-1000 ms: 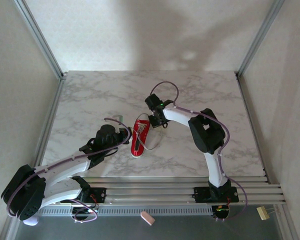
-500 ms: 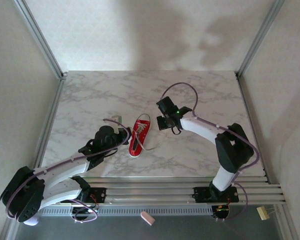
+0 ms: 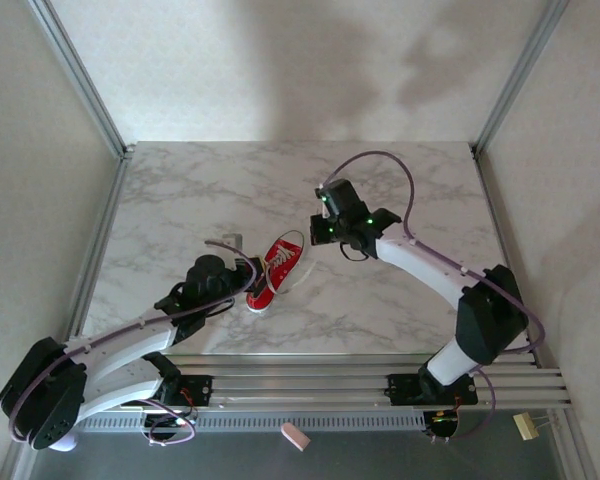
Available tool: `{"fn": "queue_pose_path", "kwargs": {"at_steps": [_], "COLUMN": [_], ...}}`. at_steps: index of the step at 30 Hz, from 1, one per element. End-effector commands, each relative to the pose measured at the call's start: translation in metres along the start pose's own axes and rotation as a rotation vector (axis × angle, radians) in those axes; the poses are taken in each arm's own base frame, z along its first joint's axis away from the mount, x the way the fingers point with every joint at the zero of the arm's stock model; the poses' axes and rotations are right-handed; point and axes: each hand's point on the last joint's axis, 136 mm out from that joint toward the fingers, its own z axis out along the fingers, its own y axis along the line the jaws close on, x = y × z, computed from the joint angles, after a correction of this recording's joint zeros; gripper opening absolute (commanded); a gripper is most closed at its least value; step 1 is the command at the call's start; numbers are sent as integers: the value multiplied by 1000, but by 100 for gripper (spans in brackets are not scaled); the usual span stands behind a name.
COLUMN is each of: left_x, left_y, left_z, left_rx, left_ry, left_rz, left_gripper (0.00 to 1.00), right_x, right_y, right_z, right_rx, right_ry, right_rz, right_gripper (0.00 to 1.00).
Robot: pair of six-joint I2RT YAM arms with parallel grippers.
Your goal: Tie the shoes
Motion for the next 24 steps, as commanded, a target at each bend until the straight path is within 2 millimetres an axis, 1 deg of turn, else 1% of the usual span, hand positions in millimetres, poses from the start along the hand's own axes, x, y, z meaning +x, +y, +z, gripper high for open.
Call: {"fn": "queue_pose_path", "kwargs": {"at_steps": [1,3,6,8,9,12,15,18,19,24], "left_x": [-6,-4,-2,-1,-1,0,-1,-2,-2,0], "left_y": [-11,-11,-10,-10,-9,-7,-5,-4,-3,-2], "left_z": [-5,-7,-8,-8,-7,-6,-5,-5,-5,-5], "left_rx": [63,74,78,76,72,58,44,34,33,30], "left_ry": [-41,-44,-48,-41,-39,-34,-31,-32,-32,-29], "left_rz": [-28,-37,-38,-28,-24,-7,10,27,29,46], "left_gripper": [0,0,0,0,0,0,0,0,0,0], "right_x": [-24,-37,-54,-61,-61,-54,-41,-33,-25,-16], "right_y": [41,56,70,84,92,118,139,146,157,172], "right_z": [5,7,13,20,23,35,46,58,58,67], "right_rx": [-179,-244,-297,-354,-392,-520,-587,-602,-617,-656], "right_ry": [-14,-31,-34,-8,14,102,181,227,242,287], "right_rz": [38,49,52,31,24,7,-13,-21,-37,-37], "right_gripper": [0,0,0,0,0,0,0,0,0,0]}}
